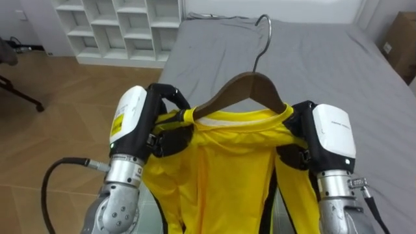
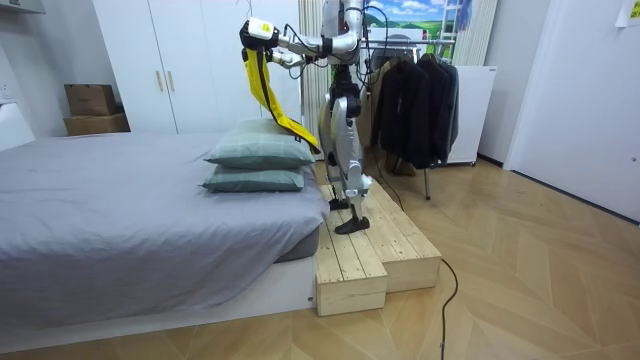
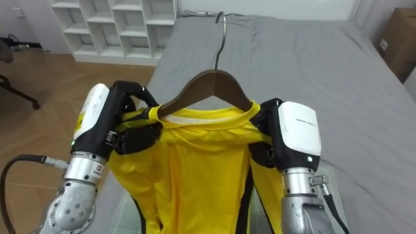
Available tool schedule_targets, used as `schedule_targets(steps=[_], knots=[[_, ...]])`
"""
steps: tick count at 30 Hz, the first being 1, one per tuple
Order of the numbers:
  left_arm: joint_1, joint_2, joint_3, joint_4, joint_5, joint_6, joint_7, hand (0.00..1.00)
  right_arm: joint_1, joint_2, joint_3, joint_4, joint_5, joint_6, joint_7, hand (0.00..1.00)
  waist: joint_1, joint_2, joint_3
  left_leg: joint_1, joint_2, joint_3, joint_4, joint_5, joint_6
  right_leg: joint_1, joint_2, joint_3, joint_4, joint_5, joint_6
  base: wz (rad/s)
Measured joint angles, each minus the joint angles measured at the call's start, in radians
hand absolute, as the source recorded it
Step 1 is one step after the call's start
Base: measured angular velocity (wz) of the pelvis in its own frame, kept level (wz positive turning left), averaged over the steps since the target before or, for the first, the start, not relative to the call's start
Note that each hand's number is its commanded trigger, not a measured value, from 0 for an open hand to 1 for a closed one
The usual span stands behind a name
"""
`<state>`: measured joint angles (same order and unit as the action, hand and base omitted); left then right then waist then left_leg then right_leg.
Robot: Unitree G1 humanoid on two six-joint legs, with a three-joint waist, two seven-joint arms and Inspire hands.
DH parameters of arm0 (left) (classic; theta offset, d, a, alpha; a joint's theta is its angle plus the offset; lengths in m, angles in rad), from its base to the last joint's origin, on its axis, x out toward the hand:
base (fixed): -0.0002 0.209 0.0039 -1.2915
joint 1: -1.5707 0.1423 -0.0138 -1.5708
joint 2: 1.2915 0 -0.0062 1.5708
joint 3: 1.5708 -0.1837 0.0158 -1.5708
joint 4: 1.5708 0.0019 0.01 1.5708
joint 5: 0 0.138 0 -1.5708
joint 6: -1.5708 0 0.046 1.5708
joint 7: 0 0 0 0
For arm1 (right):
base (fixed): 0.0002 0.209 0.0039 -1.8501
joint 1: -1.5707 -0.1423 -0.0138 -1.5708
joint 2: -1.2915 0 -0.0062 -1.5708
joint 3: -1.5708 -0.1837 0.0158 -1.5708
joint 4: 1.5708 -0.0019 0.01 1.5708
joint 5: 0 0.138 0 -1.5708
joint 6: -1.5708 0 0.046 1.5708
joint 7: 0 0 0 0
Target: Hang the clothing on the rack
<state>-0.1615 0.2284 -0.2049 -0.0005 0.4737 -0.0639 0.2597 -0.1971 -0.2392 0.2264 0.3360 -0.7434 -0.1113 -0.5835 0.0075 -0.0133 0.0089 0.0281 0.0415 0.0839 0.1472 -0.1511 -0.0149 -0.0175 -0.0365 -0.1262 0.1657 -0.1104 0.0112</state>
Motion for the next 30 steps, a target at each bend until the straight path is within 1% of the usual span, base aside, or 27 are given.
schedule_targets(steps=[4, 5, 6, 7, 10, 13, 15, 18, 25, 30], knots=[[0.000, 0.001, -0.002, 0.000, -0.002, 0.002, -0.001, 1.00, 0.000, -0.002, 0.000, 0.001, 0.003, -0.001, 0.008, 1.00, -0.001, 0.000, 0.0003, 0.002, 0.000, 0.001, -0.001, 0.000, 0.000, 0.000, 0.000, 0.001, 0.000, 0.000, 0.000, 0.00], [0.000, 0.004, -0.003, 0.000, -0.005, 0.003, -0.002, 0.35, 0.000, -0.002, 0.000, 0.001, 0.004, -0.001, 0.010, 1.00, -0.001, 0.000, 0.0003, 0.002, 0.000, 0.001, -0.001, 0.000, 0.000, 0.000, 0.000, 0.001, -0.001, 0.000, 0.000, 0.00], [0.000, 0.005, -0.004, 0.000, -0.007, 0.005, -0.002, 0.05, 0.000, -0.002, 0.001, 0.001, 0.004, -0.001, 0.012, 1.00, -0.002, 0.000, 0.0003, 0.002, 0.000, 0.001, -0.002, 0.000, 0.000, 0.000, 0.000, 0.001, -0.002, 0.000, 0.000, 0.00], [0.000, 0.005, -0.004, 0.000, -0.007, 0.005, -0.003, 0.00, 0.000, -0.002, 0.002, 0.001, 0.005, -0.001, 0.013, 1.00, -0.003, 0.000, 0.0003, 0.001, 0.000, 0.001, -0.002, 0.000, 0.000, 0.000, 0.000, 0.001, -0.003, 0.000, 0.000, 0.00], [0.000, 0.002, -0.005, 0.000, -0.011, 0.009, -0.011, 0.00, 0.000, -0.002, 0.001, 0.001, 0.005, -0.001, 0.029, 1.00, -0.005, 0.000, 0.0003, 0.001, 0.000, 0.000, -0.003, 0.000, 0.000, 0.005, 0.001, 0.001, -0.011, 0.000, 0.000, 0.00], [0.001, -0.013, -0.014, 0.001, -0.013, 0.009, -0.013, 0.00, 0.000, -0.002, 0.004, 0.006, 0.005, -0.001, 0.042, 1.00, -0.003, 0.000, 0.0003, 0.002, 0.000, 0.000, -0.003, 0.000, 0.000, 0.005, 0.001, 0.001, -0.011, 0.000, 0.000, 0.00], [0.001, -0.013, -0.038, 0.001, -0.020, 0.007, -0.024, 0.00, 0.001, -0.002, 0.012, 0.008, 0.003, 0.000, 0.056, 1.00, -0.003, 0.000, 0.0003, 0.002, 0.000, 0.000, -0.004, 0.000, 0.000, 0.006, 0.001, 0.001, -0.011, 0.000, 0.000, 0.00], [0.001, -0.013, -0.055, 0.002, -0.051, 0.005, -0.038, 0.00, 0.005, -0.003, 0.019, 0.011, -0.004, 0.001, 0.065, 1.00, -0.003, -0.001, 0.0005, 0.003, 0.000, 0.000, -0.005, 0.000, 0.000, 0.006, 0.001, -0.001, -0.011, 0.000, 0.000, 0.00], [0.002, -0.012, -0.068, 0.004, -0.051, 0.005, -0.058, 0.00, 0.018, -0.003, 0.019, 0.011, -0.004, 0.002, 0.072, 1.00, -0.005, -0.005, 0.0033, 0.003, 0.000, 0.000, -0.005, 0.000, 0.000, 0.009, 0.001, -0.003, -0.011, 0.000, 0.000, 0.00], [0.007, -0.007, -0.076, 0.005, -0.126, 0.009, -0.079, 0.00, 0.026, -0.003, 0.027, 0.022, -0.004, 0.009, 0.075, 1.00, -0.005, -0.004, 0.0038, 0.007, 0.000, 0.000, -0.005, 0.000, 0.000, 0.012, 0.001, -0.003, -0.011, 0.000, 0.000, 0.00]])
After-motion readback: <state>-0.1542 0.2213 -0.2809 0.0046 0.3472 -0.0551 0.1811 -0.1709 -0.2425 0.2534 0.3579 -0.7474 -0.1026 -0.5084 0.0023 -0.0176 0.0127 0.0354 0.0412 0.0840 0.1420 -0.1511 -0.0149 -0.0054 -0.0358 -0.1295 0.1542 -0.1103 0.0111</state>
